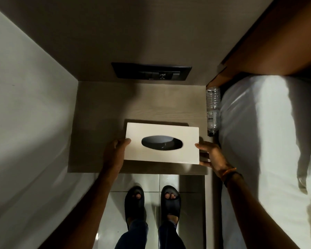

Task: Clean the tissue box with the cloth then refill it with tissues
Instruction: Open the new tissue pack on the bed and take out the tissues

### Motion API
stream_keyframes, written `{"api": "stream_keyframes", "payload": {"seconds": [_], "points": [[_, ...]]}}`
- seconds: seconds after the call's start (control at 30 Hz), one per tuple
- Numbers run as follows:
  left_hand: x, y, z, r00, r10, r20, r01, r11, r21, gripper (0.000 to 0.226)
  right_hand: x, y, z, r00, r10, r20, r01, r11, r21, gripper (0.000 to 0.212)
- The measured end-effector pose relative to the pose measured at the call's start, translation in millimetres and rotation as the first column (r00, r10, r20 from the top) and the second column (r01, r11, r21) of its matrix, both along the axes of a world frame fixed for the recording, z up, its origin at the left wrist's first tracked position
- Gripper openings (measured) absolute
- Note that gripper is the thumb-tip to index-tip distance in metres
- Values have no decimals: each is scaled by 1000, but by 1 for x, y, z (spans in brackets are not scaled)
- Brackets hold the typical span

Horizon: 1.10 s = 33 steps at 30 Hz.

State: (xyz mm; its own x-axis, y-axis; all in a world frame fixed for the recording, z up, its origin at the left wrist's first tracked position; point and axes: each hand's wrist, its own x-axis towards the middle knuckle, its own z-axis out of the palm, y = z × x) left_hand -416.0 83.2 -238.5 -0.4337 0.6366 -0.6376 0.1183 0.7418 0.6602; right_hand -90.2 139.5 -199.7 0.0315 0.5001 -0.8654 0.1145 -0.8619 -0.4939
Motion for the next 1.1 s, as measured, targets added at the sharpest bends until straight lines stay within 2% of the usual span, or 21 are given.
{"api": "stream_keyframes", "payload": {"seconds": [0.17,0.33,0.4,0.47,0.6,0.7,0.73,0.87,1.03,1.1], "points": [[-1,8,14,991,-66,-114,78,992,100,23,7,16,12,1000,-12,12,10,993,115,16],[-4,58,26,990,57,-126,-26,972,233,21,-5,66,22,999,-2,53,-11,971,238,20],[-6,79,22,990,52,-135,-21,976,218,41,-14,86,19,997,-26,69,6,962,274,25],[-9,96,14,986,11,-164,19,983,181,49,-23,101,10,993,-56,101,24,954,298,29],[-11,111,-3,972,-93,-216,116,989,97,47,-34,118,-16,978,-83,193,23,955,297,19],[-12,114,-13,960,-129,-248,150,986,69,46,-38,123,-33,975,-66,211,2,957,291,33],[-12,115,-14,955,-139,-261,160,985,63,46,-39,124,-38,974,-62,216,-4,957,291,31],[-8,120,-16,938,-188,-293,219,973,77,48,-37,127,-51,968,-52,246,-27,952,305,8],[-5,122,-16,893,-256,-371,294,955,48,51,-35,126,-54,936,-66,345,-77,919,386,18],[-3,121,-10,874,-271,-402,305,952,21,55,-34,118,-47,918,-45,395,-147,885,442,31]]}}
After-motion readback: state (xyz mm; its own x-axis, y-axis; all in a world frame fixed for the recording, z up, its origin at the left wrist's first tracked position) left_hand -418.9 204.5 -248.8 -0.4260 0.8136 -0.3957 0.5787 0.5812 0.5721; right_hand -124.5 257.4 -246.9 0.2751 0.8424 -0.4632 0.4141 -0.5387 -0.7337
